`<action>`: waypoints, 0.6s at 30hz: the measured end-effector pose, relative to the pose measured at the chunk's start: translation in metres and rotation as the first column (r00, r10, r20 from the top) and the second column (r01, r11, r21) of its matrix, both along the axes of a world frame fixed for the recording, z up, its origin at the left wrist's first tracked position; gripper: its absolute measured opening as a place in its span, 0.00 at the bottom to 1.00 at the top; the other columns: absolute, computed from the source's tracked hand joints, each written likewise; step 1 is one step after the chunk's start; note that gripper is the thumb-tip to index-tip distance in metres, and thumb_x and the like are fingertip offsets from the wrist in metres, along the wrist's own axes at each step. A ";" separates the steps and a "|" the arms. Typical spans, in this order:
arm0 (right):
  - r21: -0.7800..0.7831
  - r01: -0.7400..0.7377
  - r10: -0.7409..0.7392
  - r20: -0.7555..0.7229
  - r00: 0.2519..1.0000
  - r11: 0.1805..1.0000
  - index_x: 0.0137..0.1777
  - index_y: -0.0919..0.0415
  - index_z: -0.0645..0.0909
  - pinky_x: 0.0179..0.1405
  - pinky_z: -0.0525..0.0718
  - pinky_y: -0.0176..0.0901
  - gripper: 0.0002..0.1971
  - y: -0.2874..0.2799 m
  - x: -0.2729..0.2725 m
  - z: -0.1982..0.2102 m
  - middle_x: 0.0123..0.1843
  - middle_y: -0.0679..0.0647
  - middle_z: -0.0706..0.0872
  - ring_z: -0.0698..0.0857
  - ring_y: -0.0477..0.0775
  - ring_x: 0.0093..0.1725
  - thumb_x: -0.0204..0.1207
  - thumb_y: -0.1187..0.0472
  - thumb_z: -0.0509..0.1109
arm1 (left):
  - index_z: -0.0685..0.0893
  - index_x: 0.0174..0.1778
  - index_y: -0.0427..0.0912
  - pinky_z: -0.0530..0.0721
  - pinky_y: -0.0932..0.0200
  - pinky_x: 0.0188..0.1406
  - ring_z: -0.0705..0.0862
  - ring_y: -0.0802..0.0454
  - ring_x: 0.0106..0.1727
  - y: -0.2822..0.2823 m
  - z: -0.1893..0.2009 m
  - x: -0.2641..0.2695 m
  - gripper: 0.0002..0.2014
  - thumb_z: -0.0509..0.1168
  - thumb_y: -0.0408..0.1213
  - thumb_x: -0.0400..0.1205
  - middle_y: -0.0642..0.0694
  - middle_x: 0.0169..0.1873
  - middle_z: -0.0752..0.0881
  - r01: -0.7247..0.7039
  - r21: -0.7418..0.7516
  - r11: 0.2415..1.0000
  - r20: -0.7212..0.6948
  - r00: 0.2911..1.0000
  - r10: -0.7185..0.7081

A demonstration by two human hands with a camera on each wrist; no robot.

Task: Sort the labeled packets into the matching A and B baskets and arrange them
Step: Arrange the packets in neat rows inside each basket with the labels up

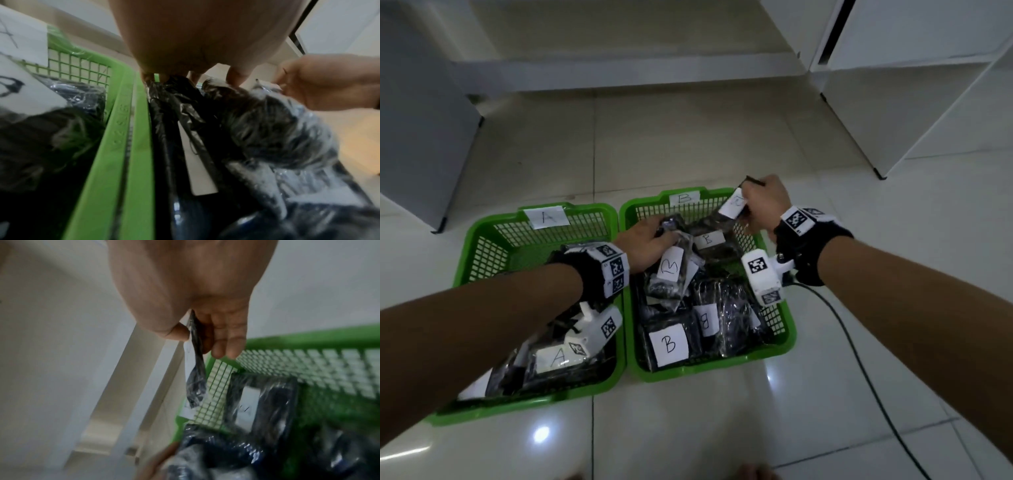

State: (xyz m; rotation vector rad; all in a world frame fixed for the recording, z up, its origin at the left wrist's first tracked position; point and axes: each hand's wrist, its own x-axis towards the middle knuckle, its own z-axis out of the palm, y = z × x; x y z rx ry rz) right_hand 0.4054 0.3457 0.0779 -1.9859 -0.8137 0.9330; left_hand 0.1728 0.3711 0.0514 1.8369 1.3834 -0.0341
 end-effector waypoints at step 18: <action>-0.369 -0.540 0.645 0.558 0.522 0.756 0.53 0.63 0.91 0.50 0.89 0.50 0.12 -0.074 -0.008 -0.022 0.49 0.62 0.91 0.89 0.62 0.46 0.78 0.64 0.65 | 0.64 0.84 0.39 0.67 0.54 0.73 0.70 0.40 0.79 0.001 0.025 0.006 0.31 0.55 0.54 0.89 0.38 0.82 0.68 0.093 -0.019 0.995 -0.132 0.987 -0.095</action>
